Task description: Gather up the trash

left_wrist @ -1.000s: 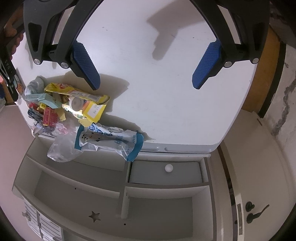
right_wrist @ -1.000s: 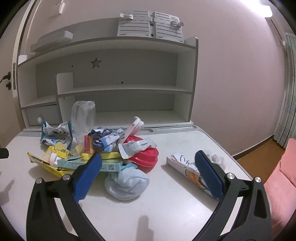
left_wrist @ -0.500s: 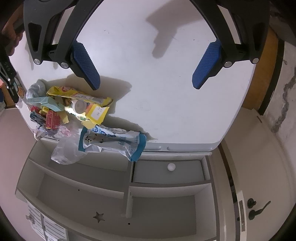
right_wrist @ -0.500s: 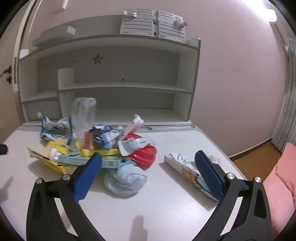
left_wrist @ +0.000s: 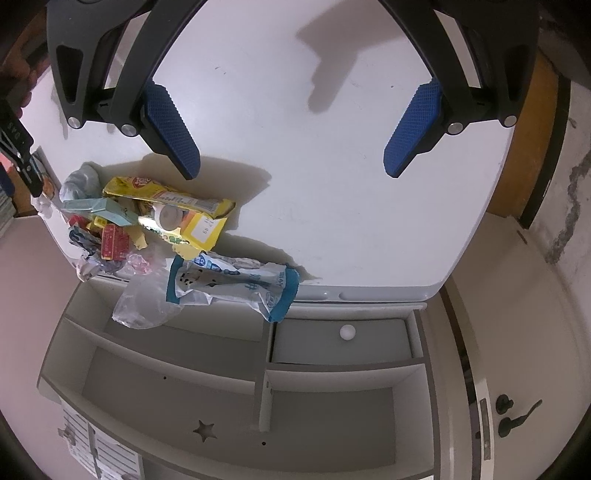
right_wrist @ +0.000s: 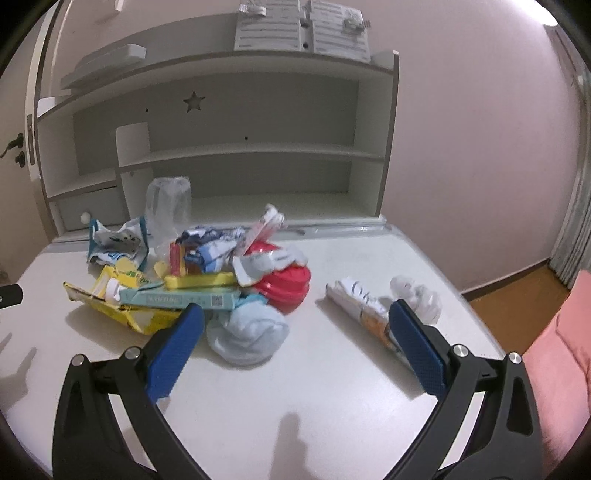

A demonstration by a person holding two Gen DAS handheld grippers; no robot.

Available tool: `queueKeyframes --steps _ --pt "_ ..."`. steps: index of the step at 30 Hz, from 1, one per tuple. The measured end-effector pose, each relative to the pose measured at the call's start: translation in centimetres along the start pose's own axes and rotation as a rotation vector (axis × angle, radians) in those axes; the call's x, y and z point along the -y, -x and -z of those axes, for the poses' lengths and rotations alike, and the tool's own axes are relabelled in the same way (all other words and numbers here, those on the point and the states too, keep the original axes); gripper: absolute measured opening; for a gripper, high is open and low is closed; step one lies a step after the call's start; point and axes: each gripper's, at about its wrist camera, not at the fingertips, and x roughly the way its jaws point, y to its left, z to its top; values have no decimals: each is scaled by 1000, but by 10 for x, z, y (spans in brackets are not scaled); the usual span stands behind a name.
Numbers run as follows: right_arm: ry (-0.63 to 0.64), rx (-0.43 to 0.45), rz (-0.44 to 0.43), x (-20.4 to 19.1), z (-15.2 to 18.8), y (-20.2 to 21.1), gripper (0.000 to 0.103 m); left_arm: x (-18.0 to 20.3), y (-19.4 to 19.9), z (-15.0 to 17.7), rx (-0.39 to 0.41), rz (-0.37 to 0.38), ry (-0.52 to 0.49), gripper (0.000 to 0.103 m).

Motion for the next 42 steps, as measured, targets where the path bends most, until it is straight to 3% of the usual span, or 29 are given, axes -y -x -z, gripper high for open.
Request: queueKeyframes --steps 22,25,31,37,41,42 --pt "27 2 19 -5 2 -4 97 -3 -5 1 -15 2 -8 97" --pt "13 28 21 5 -1 -1 97 0 -2 -6 -2 52 -9 97" --pt "-38 5 73 57 -13 1 97 46 6 -43 87 113 -149 97" --pt "-33 -70 96 96 -9 -7 97 100 -34 -55 31 150 -277 95" --pt "32 -169 68 106 -1 -25 97 118 -60 -46 -36 157 -313 71" --pt "45 -181 61 107 0 -28 97 119 -64 -44 -53 162 -313 70"
